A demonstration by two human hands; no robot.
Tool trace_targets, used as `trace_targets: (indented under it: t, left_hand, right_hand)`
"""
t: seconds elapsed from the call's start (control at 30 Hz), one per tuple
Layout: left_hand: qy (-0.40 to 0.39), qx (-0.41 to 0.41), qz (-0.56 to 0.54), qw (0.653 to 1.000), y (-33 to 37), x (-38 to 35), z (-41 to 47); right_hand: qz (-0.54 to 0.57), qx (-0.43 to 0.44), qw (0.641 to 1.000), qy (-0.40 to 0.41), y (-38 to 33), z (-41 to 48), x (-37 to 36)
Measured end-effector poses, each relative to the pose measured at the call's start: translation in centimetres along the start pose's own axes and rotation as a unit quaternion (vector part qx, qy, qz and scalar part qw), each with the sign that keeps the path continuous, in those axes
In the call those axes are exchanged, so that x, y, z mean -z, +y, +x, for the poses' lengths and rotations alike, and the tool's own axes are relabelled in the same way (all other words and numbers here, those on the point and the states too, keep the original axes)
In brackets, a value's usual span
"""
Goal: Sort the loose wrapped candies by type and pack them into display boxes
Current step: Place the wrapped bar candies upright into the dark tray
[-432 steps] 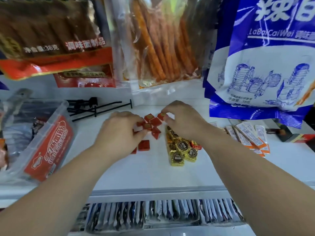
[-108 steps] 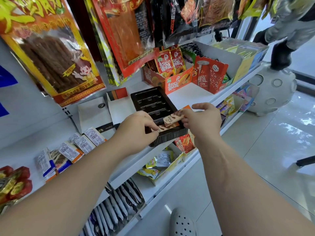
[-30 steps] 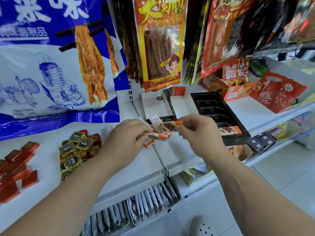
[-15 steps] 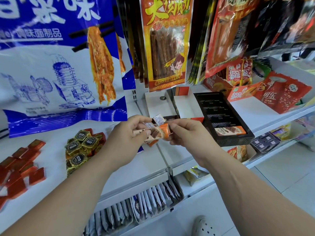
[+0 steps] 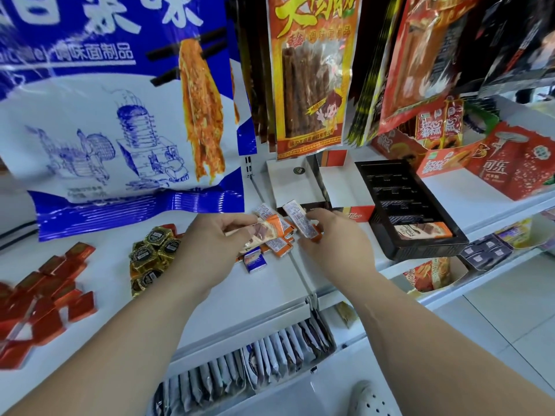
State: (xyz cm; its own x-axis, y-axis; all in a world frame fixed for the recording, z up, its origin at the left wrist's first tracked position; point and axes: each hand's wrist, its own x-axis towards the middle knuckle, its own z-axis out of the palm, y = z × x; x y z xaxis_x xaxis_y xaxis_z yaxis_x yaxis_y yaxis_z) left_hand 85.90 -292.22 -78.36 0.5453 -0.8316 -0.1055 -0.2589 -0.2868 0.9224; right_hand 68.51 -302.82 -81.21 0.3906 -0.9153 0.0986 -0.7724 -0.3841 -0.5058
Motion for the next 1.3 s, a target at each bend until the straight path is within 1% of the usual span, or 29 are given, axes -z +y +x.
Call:
trace_targets:
  t: [0.13, 0.2, 0.23, 0.27, 0.33, 0.4, 0.47, 0.57, 0.67, 0.73, 0.8, 0.93, 1.13, 1.17, 1.2, 1.3]
  left_hand:
    - [0.005, -0.007, 0.014, 1.0, -0.2, -0.3, 0.2]
    - [0.016, 0.001, 0.012, 1.0, -0.3, -0.3, 0.4]
    - [0.021, 0.012, 0.007, 1.0, -0.3, -0.4, 0.5]
    - [0.028, 0.024, 0.004, 0.999, -0.3, -0.4, 0.7]
    - [0.05, 0.043, 0.008, 0.998, -0.2, -0.6, 0.9]
    - [0.064, 0.046, 0.001, 0.997, 0.1, -0.8, 0.9]
    - [0.048, 0.021, -0.04, 0.998, 0.7, -1.2, 0.4]
    - [0.002, -0.002, -0.121, 0.993, 2.2, -2.2, -0.7]
    - [-0.026, -0.006, -0.159, 0.987, 3.1, -3.1, -1.5]
    - [-0.026, -0.003, -0.176, 0.984, 3.3, -3.3, -1.9]
    - [-0.028, 0.0, -0.186, 0.982, 3.4, -3.5, -2.2]
    - [-0.045, 0.005, -0.2, 0.979, 3.5, -3.3, -2.6]
    - [-0.076, -0.023, -0.177, 0.981, 3.8, -3.6, -3.3]
    - [-0.08, -0.023, -0.176, 0.981, 3.8, -3.5, -3.3]
    - [-0.084, -0.024, -0.176, 0.98, 3.8, -3.5, -3.3]
    - [-0.095, -0.027, -0.187, 0.977, 4.6, -3.6, -3.4]
  right_hand:
    - [-0.027, 0.014, 0.998, 0.053, 0.0, 0.2, 1.6]
    - [-0.005, 0.024, 0.997, 0.075, 0.4, 0.3, 3.1]
    - [0.025, 0.031, 0.997, 0.069, 0.7, 0.3, 4.0]
    - [0.066, 0.034, 0.996, 0.049, 0.9, 0.3, 5.0]
    - [0.172, 0.019, 0.985, -0.021, 1.3, -0.2, 6.7]
    - [0.285, 0.0, 0.954, -0.092, 1.8, -0.8, 7.6]
    - [0.353, -0.01, 0.925, -0.138, 2.3, -1.2, 7.8]
    - [0.39, -0.008, 0.906, -0.162, 2.6, -1.5, 7.8]
    - [0.441, -0.024, 0.886, -0.142, 2.5, -1.5, 8.0]
    - [0.459, -0.045, 0.878, -0.129, 2.5, -1.4, 7.8]
    - [0.457, -0.054, 0.878, -0.134, 2.3, -1.4, 7.5]
    - [0.412, -0.038, 0.897, -0.155, 2.1, -1.6, 7.1]
    - [0.394, -0.035, 0.906, -0.148, 2.4, -1.7, 6.9]
    - [0.405, -0.04, 0.901, -0.149, 2.5, -1.7, 6.9]
    - [0.429, -0.049, 0.889, -0.151, 2.5, -1.7, 6.9]
    - [0.535, -0.068, 0.824, -0.173, 2.5, -1.7, 7.6]
